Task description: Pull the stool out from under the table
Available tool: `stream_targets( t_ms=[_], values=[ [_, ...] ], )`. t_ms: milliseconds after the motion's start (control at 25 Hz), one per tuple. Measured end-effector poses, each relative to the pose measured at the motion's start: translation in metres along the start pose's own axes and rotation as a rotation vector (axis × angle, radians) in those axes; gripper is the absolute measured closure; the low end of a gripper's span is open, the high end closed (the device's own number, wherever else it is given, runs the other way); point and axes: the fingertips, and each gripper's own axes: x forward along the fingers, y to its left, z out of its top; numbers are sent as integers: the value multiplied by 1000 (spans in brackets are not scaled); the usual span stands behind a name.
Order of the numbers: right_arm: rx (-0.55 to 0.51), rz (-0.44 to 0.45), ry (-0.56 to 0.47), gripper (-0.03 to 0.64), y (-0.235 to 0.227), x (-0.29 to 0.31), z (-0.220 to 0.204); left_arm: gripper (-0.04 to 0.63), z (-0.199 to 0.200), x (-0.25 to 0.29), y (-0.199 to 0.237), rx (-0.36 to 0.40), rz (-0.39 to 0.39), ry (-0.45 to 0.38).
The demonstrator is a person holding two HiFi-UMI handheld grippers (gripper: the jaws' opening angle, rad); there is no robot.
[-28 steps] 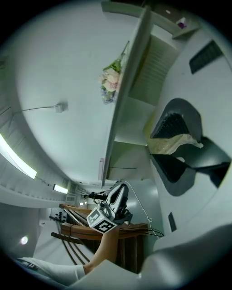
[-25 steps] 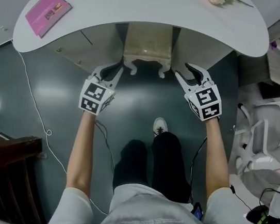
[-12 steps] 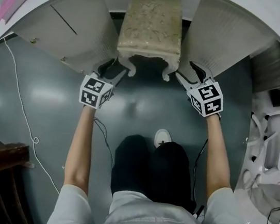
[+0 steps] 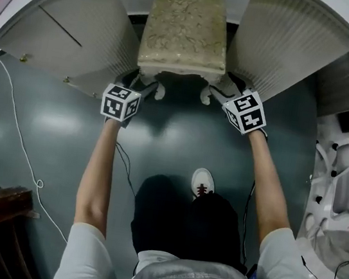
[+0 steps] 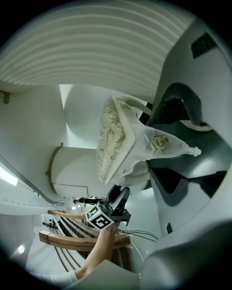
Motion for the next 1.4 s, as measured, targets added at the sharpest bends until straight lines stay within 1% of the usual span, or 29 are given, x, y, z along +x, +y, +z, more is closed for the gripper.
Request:
stream_targets(
  t_ms=[80,160,240,320,400,480,680,800,1200,1400],
  values=[
    [-3,2,6,322,-2,10,-1,284,-5,10,5,-14,7,15],
    [-29,9,25,322,-2,20,-4,284,-5,17,8,-25,14,11],
    [-70,-5,41,324,-4,27,-4,284,-1,21,9,-29,12,-6],
    [-97,-26,44,330,-7,28,-4,285,3,22,10,-50,20,-34],
    [-100,-29,36,354,-7,26,-3,308,5,20,12,-87,31,-56],
    [-100,-35,33,360,-5,23,-4,308,4,18,10,-99,37,-59],
    [-83,-76,26,362,-2,14,-9,324,0,8,-4,-73,40,-53],
    [-65,-87,42,362,5,7,-11,341,-6,-1,-12,-49,40,-44],
    [-62,-102,70,362,61,-39,-32,345,-39,-51,-52,-39,28,-62],
    [-31,-95,78,362,102,-71,-48,345,-64,-85,-78,-38,2,-12]
  ],
)
